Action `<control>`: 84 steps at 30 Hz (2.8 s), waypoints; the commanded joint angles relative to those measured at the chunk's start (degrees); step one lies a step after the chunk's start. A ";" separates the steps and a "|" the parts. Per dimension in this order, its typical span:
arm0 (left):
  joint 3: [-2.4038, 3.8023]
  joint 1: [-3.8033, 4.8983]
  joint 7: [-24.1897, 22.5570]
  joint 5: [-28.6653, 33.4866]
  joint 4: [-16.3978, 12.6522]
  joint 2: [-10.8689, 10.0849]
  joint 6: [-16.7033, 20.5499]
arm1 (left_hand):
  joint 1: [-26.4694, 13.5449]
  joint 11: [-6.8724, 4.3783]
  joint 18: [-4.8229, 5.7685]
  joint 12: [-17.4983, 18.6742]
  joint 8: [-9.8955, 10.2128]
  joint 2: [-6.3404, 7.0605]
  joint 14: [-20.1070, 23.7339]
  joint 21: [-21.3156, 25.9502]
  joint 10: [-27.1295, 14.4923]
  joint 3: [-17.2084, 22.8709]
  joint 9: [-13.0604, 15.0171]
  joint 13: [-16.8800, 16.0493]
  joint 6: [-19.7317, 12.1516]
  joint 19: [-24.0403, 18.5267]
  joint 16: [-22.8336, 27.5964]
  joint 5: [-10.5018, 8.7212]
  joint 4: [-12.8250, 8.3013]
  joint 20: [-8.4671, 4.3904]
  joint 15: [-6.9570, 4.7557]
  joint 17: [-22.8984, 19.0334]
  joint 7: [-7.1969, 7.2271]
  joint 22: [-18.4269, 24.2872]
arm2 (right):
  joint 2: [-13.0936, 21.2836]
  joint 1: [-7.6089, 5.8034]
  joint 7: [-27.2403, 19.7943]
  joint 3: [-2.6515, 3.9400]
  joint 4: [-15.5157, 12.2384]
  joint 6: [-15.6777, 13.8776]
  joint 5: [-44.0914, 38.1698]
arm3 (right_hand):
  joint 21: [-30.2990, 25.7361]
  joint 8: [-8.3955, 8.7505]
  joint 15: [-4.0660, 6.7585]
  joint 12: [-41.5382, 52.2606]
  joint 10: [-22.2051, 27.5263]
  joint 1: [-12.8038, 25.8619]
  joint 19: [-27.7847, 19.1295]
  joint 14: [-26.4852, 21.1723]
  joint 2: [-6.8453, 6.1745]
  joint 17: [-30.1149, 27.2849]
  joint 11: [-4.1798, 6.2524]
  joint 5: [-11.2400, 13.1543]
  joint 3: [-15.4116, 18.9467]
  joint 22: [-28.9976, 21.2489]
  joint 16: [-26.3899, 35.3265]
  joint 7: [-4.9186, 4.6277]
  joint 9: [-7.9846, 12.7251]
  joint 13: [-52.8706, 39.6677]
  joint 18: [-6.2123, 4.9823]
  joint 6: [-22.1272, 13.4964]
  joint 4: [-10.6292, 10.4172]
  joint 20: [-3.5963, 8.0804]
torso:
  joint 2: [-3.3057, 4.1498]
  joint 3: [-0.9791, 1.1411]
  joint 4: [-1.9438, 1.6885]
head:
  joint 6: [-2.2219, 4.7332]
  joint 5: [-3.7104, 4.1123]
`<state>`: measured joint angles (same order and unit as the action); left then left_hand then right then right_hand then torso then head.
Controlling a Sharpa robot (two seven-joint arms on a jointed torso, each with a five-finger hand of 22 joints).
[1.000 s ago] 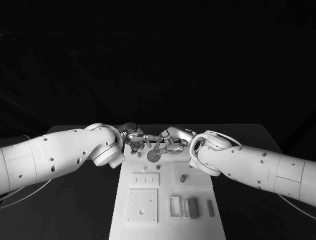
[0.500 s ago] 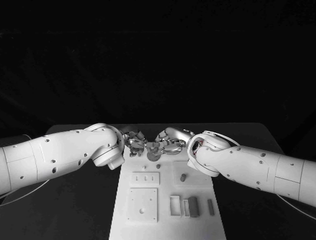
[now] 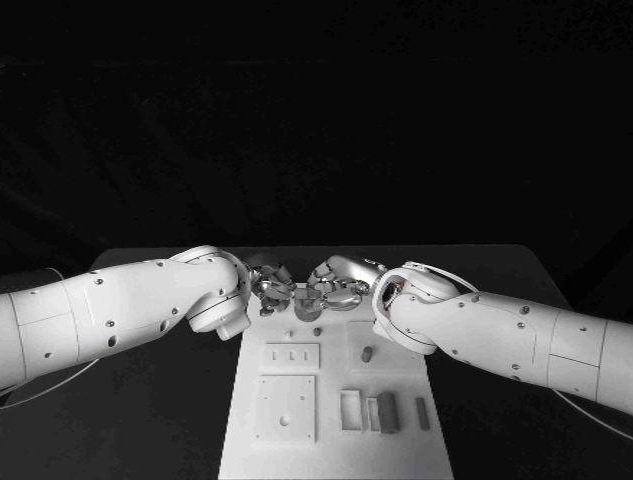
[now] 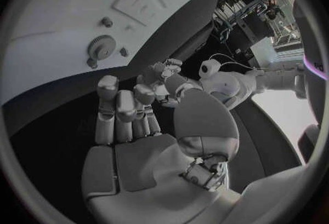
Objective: Assemble the parts on the task board
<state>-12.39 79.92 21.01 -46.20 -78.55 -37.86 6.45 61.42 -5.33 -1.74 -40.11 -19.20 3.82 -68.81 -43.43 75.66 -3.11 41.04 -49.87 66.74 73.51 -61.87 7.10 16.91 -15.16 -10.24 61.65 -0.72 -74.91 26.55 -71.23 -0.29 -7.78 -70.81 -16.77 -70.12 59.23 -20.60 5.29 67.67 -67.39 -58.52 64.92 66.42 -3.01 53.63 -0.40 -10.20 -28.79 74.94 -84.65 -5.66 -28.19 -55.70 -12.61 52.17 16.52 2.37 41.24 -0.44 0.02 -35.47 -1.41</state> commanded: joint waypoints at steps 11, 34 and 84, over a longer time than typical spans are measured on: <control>0.03 0.06 0.79 2.38 -0.19 0.06 -1.02 | 1.28 0.14 -4.24 -0.17 1.07 -1.33 0.86 0.17 0.17 -0.85 0.50 0.31 0.48 -0.29 -1.01 11.57 -0.13 -0.26 -0.07 -1.10 -0.29 -1.09 | -0.15 0.03 0.78 0.01 -0.24 0.90 -1.78 | -0.05 0.16 0.37 -0.06 -0.35 0.69 -0.05 0.19 -0.09 -0.10 0.23 -0.15 -0.20 0.46 -0.25 -0.91 -0.09 0.04 -2.39 1.52 -0.25 0.38 | 0.04 -0.03 -0.01 | -0.01 0.09; 0.04 0.07 1.90 5.68 0.20 0.41 -0.72 | 5.00 0.46 -3.93 -0.33 1.94 -0.93 1.84 0.15 -0.56 -1.78 1.26 0.41 0.04 -0.93 -1.79 21.54 -0.30 -0.11 0.18 -2.13 -0.61 -1.09 | -0.57 0.11 1.54 0.00 -0.53 0.66 -3.57 | -0.05 0.13 0.46 -0.04 -0.46 0.69 0.14 0.46 -0.06 0.01 0.33 -0.26 -0.41 0.43 -0.30 -0.81 -0.25 0.02 -2.39 1.75 -0.19 0.50 | 0.10 0.01 -0.05 | -0.26 0.20; 0.04 0.07 2.66 12.02 0.64 0.32 -0.86 | 18.26 2.31 -3.58 0.34 6.35 -2.40 4.28 0.27 -2.65 4.74 0.56 1.27 -3.94 -3.32 -2.62 30.20 -2.35 1.05 1.57 -4.38 -2.61 -1.11 | -0.83 0.54 1.86 -0.08 -0.28 1.49 -3.87 | -0.06 0.17 0.61 -0.06 -0.71 0.41 0.40 0.84 0.44 0.07 0.48 -0.62 -1.01 0.41 -0.33 -0.66 -0.54 0.03 -2.39 2.07 -0.11 0.68 | 0.14 0.01 -0.09 | -0.88 0.20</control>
<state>-12.43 79.90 24.08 -36.22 -77.92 -37.65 5.31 78.47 -3.07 -1.09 -40.11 -13.07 2.16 -64.77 -43.42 73.39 -0.39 41.53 -48.66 62.77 70.53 -64.12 37.10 16.23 -14.02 -8.67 57.35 -3.40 -74.95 25.86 -70.84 1.96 -7.80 -71.00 -16.48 -73.46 59.23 -20.13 5.61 67.67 -67.80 -58.06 65.32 67.17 -3.00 53.66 0.01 -10.50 -29.43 74.94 -84.65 -5.27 -28.67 -55.71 -12.42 52.93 16.53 2.75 41.37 -0.46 -0.05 -36.29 -1.22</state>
